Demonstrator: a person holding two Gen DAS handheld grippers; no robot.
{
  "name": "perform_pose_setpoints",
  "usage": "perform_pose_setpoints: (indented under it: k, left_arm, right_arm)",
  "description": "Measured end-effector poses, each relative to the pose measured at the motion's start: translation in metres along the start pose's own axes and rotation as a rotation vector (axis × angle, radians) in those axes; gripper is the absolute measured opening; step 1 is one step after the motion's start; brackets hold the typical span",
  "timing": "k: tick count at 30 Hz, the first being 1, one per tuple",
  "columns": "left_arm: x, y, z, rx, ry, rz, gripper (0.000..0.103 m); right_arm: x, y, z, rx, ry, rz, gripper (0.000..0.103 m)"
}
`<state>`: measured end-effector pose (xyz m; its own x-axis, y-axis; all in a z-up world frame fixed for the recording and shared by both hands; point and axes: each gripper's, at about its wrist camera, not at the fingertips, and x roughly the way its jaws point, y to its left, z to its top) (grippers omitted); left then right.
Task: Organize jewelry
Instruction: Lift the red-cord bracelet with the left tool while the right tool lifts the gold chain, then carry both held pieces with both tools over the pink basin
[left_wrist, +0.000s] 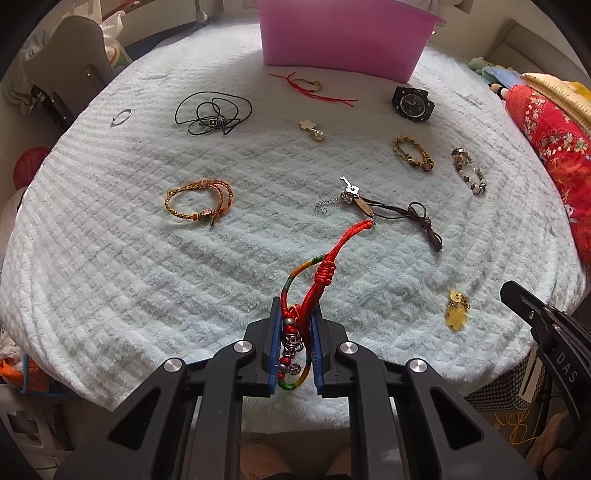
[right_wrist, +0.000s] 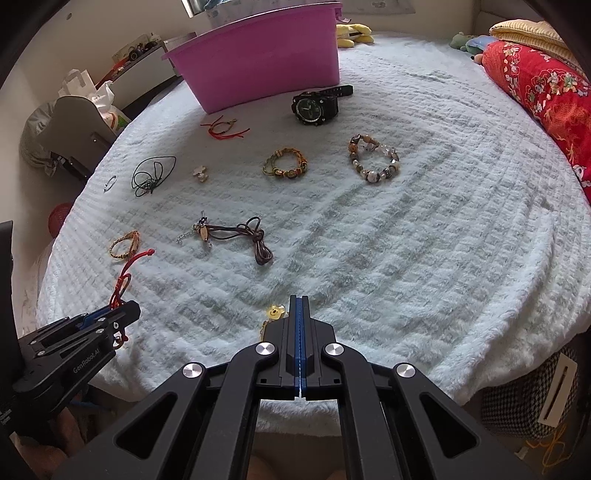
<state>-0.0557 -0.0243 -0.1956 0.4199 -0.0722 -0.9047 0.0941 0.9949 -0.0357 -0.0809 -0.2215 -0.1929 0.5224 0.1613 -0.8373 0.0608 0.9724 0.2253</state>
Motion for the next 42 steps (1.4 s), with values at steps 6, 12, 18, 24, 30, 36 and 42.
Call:
perform_pose_setpoints:
  k: [6, 12, 18, 24, 30, 36, 42]
  left_arm:
    - [0.003, 0.002, -0.004, -0.002, 0.008, 0.003, 0.014]
    - [0.008, 0.01, -0.009, -0.01, 0.017, 0.003, 0.014]
    - [0.012, 0.015, -0.014, -0.019, 0.026, 0.001, 0.014]
    - [0.012, 0.018, -0.014, -0.027, 0.032, -0.001, 0.014]
    - [0.007, 0.017, -0.008, -0.026, 0.031, -0.003, 0.014]
    - [-0.002, 0.015, -0.001, -0.021, 0.028, -0.004, 0.014]
    - [-0.024, 0.008, 0.013, -0.018, 0.016, -0.006, 0.014]
  right_arm:
    - [0.016, 0.004, -0.011, 0.01, 0.055, 0.021, 0.037]
    - [0.027, 0.014, -0.016, -0.019, 0.046, -0.005, 0.045]
    - [0.046, 0.024, -0.022, -0.082, 0.069, -0.082, 0.045]
    - [0.046, 0.027, -0.022, -0.101, 0.061, -0.107, 0.006]
    - [0.041, 0.027, -0.017, -0.099, 0.063, -0.105, 0.005]
    - [0.024, 0.029, -0.004, -0.085, 0.039, -0.09, 0.005]
    - [-0.002, 0.029, 0.017, -0.078, 0.018, -0.064, 0.004]
